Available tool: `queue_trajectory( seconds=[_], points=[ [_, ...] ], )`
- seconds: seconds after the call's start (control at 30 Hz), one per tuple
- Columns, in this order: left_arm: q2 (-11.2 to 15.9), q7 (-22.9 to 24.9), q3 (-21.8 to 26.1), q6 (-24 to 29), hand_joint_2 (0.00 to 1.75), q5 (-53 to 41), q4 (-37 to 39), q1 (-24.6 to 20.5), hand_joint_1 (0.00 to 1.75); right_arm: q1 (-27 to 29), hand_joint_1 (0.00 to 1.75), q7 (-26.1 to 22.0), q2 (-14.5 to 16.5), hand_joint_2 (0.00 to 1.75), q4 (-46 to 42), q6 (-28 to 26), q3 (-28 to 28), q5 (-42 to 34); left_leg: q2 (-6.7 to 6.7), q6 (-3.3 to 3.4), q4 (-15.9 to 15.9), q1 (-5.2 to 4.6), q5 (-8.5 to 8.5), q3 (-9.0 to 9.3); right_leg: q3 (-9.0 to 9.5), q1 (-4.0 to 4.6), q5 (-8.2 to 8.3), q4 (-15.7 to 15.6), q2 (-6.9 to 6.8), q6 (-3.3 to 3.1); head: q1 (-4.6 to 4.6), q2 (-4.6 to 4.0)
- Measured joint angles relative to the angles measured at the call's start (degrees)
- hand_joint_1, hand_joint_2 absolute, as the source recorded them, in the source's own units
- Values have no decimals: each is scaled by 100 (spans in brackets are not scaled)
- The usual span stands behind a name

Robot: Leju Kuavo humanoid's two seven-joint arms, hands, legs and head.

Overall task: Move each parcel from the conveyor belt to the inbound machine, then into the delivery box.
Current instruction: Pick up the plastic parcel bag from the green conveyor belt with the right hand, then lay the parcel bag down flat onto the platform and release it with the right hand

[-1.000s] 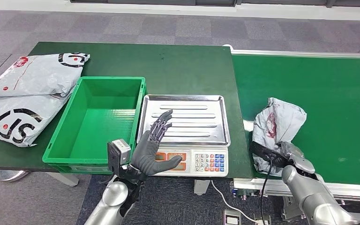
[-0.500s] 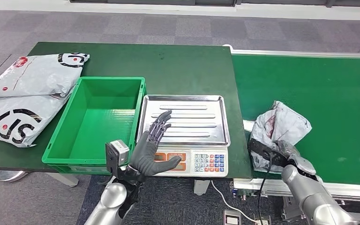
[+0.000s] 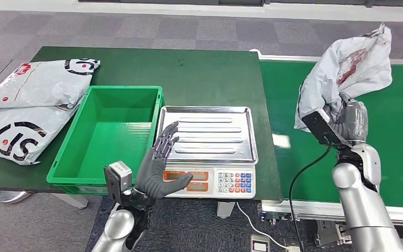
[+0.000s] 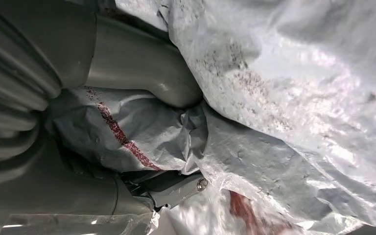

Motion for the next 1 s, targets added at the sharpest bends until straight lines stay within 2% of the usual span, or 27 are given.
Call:
queue_trajectory(
  seconds=[0.1,0.3,0.4,0.47,0.53,0.63,0.87,1.0],
  points=[
    [-9,-71,5,26,175,13,-26,-31,0,290,175,-665,148,175,-1160,-455,-156,155,6,1,0,0,-1,1,-3,0,-1,0,4,0,-1,0],
    [-40,-110,6,60,175,66,-50,-96,0,515,175,-937,320,175,-1931,-382,-111,244,4,1,0,1,-1,0,-1,0,-1,0,2,0,-1,0],
    [-43,-133,6,62,175,94,-47,-135,0,560,175,-1066,360,175,-2064,-47,-14,300,6,1,-1,1,-1,1,0,1,-1,0,4,0,1,0],
    [-45,-155,6,66,175,119,-37,-183,0,577,175,-1063,393,175,-2074,533,220,488,11,0,-1,1,-1,1,-1,1,-1,0,9,-1,1,0],
    [-49,-172,6,66,175,127,-7,-255,0,568,175,-921,449,175,-1967,1078,598,645,16,0,-2,3,-1,2,-2,2,-1,0,13,-1,0,0],
    [-51,-201,6,39,175,140,60,-342,0,419,175,-820,501,175,-1506,1523,1252,623,13,-2,-2,6,2,3,-1,5,0,0,9,-1,0,0],
    [-61,-157,6,2,175,208,155,-418,0,-590,175,-685,431,175,81,2051,2721,248,12,-2,0,6,6,2,-2,4,7,1,11,-2,0,0],
    [-86,-143,6,5,175,218,195,-426,0,-1085,175,-548,426,175,665,2216,3379,219,11,-2,1,6,6,1,-2,4,8,1,11,-2,1,0]
  ],
)
